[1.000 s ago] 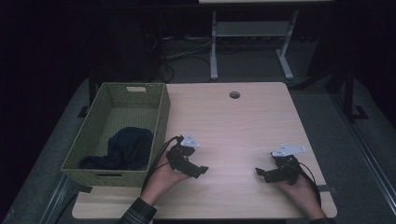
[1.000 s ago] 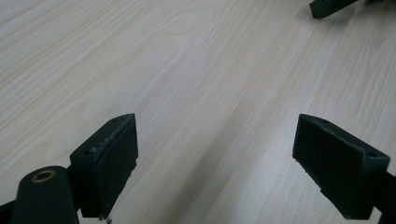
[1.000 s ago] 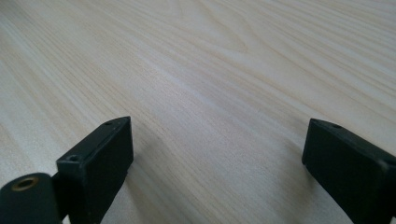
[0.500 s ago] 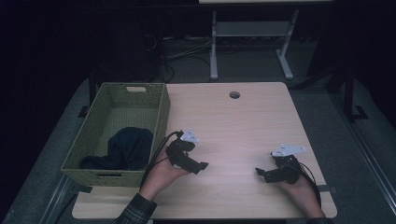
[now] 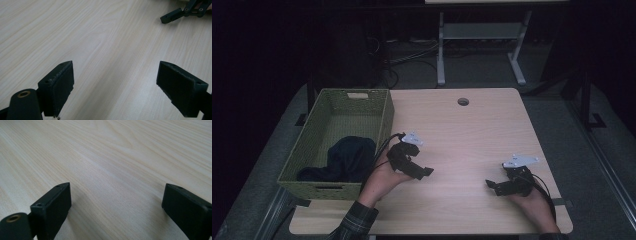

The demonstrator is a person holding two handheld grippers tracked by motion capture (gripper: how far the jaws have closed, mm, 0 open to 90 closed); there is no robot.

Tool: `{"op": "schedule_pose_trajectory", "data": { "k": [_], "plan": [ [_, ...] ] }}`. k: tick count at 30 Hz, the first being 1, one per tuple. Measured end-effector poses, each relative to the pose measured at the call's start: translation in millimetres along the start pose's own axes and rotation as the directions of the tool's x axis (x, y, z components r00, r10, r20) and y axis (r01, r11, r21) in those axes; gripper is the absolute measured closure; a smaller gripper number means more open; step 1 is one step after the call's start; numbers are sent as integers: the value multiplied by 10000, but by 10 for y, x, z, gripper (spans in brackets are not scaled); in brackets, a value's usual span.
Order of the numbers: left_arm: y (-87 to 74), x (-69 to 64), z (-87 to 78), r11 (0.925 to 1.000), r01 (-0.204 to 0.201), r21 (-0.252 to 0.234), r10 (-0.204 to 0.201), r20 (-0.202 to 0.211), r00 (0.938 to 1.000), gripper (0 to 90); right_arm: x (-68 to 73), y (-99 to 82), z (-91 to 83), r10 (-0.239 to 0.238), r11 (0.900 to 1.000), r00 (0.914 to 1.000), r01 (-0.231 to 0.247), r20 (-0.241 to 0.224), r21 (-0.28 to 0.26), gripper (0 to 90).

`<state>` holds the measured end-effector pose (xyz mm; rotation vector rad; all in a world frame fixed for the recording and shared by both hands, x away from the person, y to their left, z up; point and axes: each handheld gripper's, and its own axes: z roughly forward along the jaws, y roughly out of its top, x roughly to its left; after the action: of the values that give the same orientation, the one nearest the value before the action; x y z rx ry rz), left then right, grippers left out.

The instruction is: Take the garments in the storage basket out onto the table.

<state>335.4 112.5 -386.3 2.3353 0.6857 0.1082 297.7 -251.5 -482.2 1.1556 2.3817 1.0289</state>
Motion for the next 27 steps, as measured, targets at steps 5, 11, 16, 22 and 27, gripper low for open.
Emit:
{"op": "schedule_pose_trajectory", "data": {
  "k": [5, 11, 16, 22, 27],
  "plan": [
    [33, 26, -43, 9999, -130, 61, 130, 0, 9999, 142, 0, 0, 0, -5, 10000, 10000, 5, 1, -2, 85],
    [53, 75, -140, 10000, 19, 25, -19, 122, 9999, 146, -1, 0, 0, -25, 10000, 10000, 25, 4, -16, 85],
    [57, 97, -231, 10000, -6, -12, 6, -26, 10000, 146, 0, 0, -1, -7, 10000, 10000, 7, 4, -6, 84],
    [47, 135, -379, 9999, 100, -79, -102, -183, 9998, 147, -1, -1, 0, -28, 10000, 10000, 28, 6, -14, 84],
    [26, 170, -490, 9997, 187, -140, -191, -337, 9992, 147, -1, -1, 0, -27, 10000, 10000, 27, 7, -14, 84]
  ]
}}
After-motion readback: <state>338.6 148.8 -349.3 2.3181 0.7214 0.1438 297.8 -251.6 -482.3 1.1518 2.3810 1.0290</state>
